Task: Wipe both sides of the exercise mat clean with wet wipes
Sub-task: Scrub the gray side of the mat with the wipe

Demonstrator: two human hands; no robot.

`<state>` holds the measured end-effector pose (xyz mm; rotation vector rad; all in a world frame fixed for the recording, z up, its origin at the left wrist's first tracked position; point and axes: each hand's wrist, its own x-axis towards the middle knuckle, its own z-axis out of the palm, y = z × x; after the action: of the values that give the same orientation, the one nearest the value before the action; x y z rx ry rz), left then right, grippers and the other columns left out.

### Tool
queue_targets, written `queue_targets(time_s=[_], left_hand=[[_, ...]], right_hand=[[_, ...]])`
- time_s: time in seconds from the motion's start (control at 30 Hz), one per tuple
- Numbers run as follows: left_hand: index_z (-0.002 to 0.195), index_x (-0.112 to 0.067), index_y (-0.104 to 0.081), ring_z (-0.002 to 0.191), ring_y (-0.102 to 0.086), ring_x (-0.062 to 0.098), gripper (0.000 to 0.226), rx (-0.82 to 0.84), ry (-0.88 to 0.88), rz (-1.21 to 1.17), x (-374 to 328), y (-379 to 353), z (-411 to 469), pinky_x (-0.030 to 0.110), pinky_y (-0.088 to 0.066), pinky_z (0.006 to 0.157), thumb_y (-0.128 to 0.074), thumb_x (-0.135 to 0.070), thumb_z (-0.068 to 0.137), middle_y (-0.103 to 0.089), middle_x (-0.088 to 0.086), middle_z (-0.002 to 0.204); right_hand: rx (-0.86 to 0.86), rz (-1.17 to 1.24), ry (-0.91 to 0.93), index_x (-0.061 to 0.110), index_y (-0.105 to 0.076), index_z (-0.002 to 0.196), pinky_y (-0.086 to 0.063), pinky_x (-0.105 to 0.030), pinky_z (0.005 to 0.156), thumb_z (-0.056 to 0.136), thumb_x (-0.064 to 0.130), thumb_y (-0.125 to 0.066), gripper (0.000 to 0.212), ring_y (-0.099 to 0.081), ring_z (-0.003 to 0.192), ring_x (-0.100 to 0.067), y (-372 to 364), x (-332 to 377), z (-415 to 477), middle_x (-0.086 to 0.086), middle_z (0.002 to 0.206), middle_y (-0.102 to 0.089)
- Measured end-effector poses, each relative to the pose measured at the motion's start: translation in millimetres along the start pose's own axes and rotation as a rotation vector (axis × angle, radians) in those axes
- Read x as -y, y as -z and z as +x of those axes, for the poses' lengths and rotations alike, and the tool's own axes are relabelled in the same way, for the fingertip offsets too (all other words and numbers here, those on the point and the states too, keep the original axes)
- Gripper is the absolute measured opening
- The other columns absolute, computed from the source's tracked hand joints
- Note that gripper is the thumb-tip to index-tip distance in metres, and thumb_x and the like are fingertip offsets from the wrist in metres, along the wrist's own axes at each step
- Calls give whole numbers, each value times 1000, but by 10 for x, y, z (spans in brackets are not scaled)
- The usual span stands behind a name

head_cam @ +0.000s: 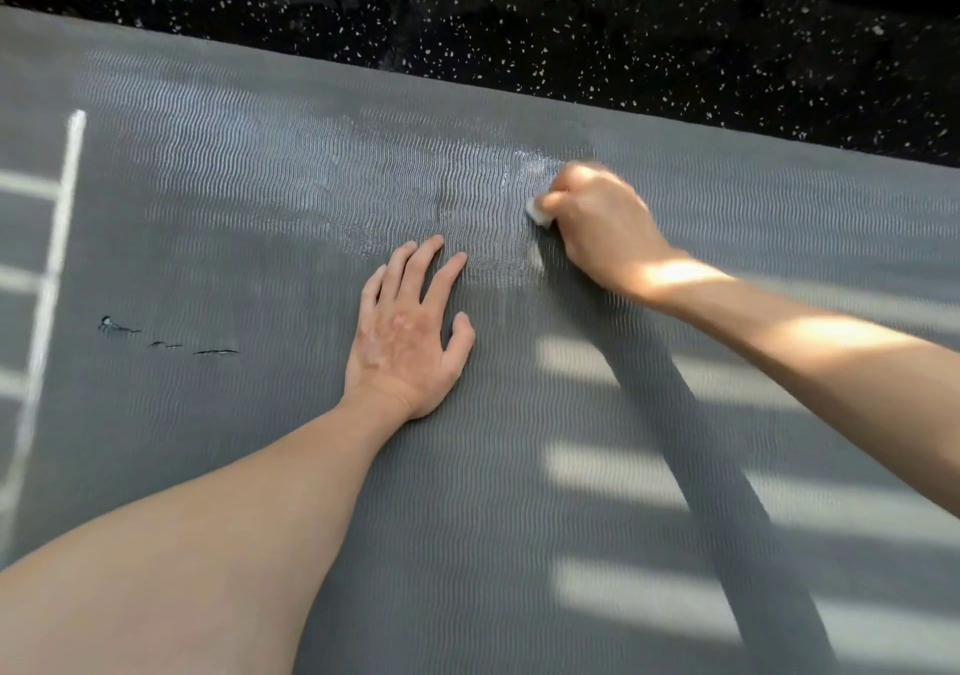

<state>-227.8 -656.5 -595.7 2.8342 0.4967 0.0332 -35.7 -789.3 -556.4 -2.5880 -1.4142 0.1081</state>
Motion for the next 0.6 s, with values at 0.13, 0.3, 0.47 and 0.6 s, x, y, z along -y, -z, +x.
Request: queue_targets(time_s=[0.13, 0.3, 0.47, 0.6], left_hand=[[147, -18, -41, 147, -23, 25, 62, -11, -2, -5, -2, 5, 7, 44, -18, 120, -33, -41, 90, -31, 6, 157], [147, -18, -41, 146, -23, 25, 61, -11, -8, -12, 12, -1, 9, 45, -18, 120, -34, -41, 90, -32, 6, 156], [146, -17, -41, 146, -23, 25, 61, -24, -6, -17, 2, 3, 2, 45, -18, 120, -33, -41, 90, -33, 7, 156], [147, -18, -40, 147, -22, 25, 62, -16, -7, -9, 12, 6, 5, 44, -17, 120, -32, -41, 90, -31, 6, 157]], right_hand=[[46, -6, -11, -1, -67, 97, -36, -30, 67, 92, 3, -52, 15, -52, 90, -32, -76, 121, -230, -16, 97, -57], [54, 41, 66, 4, -63, 109, -34, -31, 70, 98, 13, -42, 26, -50, 92, -29, -62, 111, -251, -14, 104, -54], [-56, 73, 7, 1, -65, 93, -37, -31, 64, 95, 18, -44, 27, -54, 83, -32, -200, 210, -393, -10, 88, -52], [91, 153, 191, 2, -69, 92, -47, -36, 62, 92, 20, -39, 35, -57, 76, -34, -119, 259, -598, -17, 86, -56]])
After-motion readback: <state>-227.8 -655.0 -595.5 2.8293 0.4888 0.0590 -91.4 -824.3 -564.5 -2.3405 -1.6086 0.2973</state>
